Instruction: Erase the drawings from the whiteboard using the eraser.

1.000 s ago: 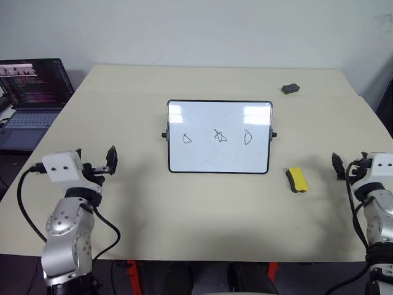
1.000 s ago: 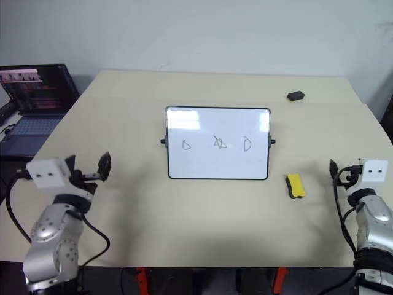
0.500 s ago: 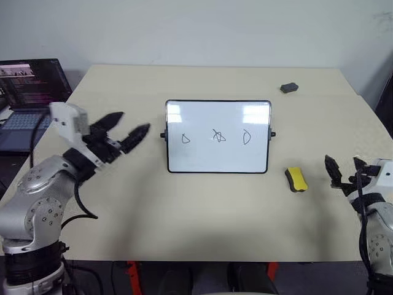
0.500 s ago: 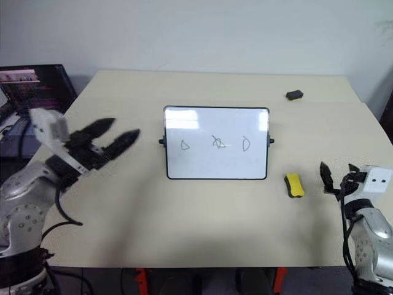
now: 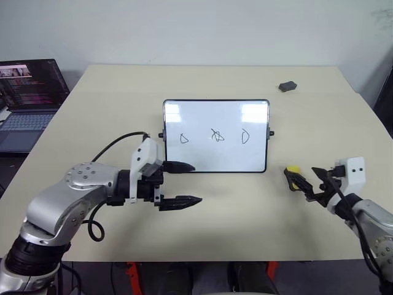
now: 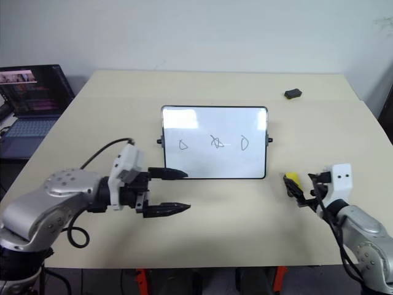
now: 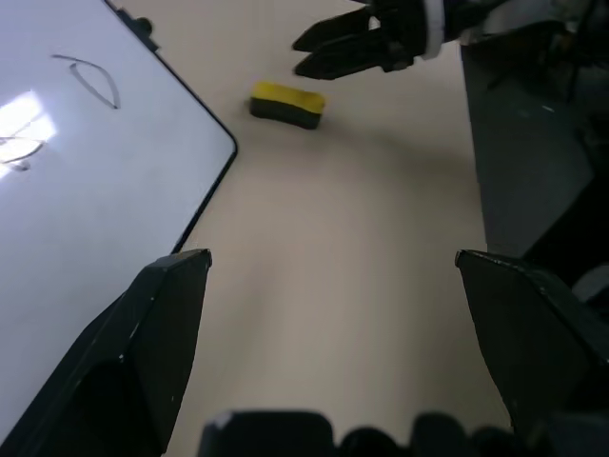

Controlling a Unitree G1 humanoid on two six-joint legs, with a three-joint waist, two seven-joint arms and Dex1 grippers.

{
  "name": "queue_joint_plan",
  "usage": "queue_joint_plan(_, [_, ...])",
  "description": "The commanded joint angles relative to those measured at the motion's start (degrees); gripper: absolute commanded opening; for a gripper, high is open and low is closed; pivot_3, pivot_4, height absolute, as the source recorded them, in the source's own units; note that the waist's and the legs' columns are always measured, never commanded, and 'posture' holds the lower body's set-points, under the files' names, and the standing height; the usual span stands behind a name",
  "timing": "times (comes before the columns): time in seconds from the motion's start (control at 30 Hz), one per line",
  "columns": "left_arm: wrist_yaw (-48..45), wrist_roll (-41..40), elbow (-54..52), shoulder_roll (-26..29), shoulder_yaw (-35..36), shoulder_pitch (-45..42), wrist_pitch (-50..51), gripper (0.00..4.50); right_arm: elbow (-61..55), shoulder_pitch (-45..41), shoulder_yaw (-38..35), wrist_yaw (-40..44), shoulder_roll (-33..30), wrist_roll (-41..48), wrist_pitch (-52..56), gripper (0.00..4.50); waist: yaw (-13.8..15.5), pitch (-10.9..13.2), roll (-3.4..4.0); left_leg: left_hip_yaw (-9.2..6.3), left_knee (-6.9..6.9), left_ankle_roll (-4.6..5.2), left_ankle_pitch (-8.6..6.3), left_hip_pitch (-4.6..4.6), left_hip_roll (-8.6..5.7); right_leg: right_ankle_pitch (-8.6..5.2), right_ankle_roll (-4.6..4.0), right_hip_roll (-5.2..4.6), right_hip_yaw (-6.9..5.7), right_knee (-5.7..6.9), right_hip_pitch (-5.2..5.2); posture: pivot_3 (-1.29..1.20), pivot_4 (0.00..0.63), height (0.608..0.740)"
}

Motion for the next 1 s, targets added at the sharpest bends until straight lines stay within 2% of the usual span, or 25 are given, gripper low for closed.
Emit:
queue_joint_plan(0.03, [-2.0,2.1,-0.2,-0.6,-1.3,-0.5,-2.7,4.50,-2.2,-2.8,1.1,-5.8,2.7,-3.5,-0.1,4.48,0.0,0.0,0.00,0.02,-0.01,0.00,0.00,-0.02,0.00,0.00,0.00,0.00,0.03,0.00,-0.04,0.00,0.150,0.740])
queue_joint_plan(0.2, [-3.5,3.2,1.3,-2.1,-2.2,-1.2,-4.1,4.50,-0.4,-4.7,3.5,-9.2,5.9,-7.9,0.1,4.48,0.1,0.0,0.00,0.01,-0.01,0.00,0.00,-0.16,0.00,-0.01,0.02,0.00,0.01,-0.02,-0.16,0.00,0.150,0.740])
queue_joint_plan(0.37, [-5.0,4.6,2.5,-3.1,-3.1,-1.7,-5.3,4.50,1.4,-5.2,3.7,-9.1,6.8,-10.8,-0.3,4.48,0.1,0.0,0.00,0.01,-0.01,0.00,0.00,-0.17,-0.01,-0.01,0.02,-0.01,0.00,-0.01,-0.17,0.00,0.150,0.740])
queue_joint_plan(1.0, [-6.9,10.0,4.6,-4.8,-4.8,-4.2,-9.3,4.50,5.0,-6.4,3.9,-6.0,8.9,-12.6,1.2,4.48,0.1,0.0,0.00,0.00,0.01,0.02,-0.01,-0.16,-0.01,-0.01,0.01,-0.01,-0.01,0.02,-0.17,0.00,0.150,0.740])
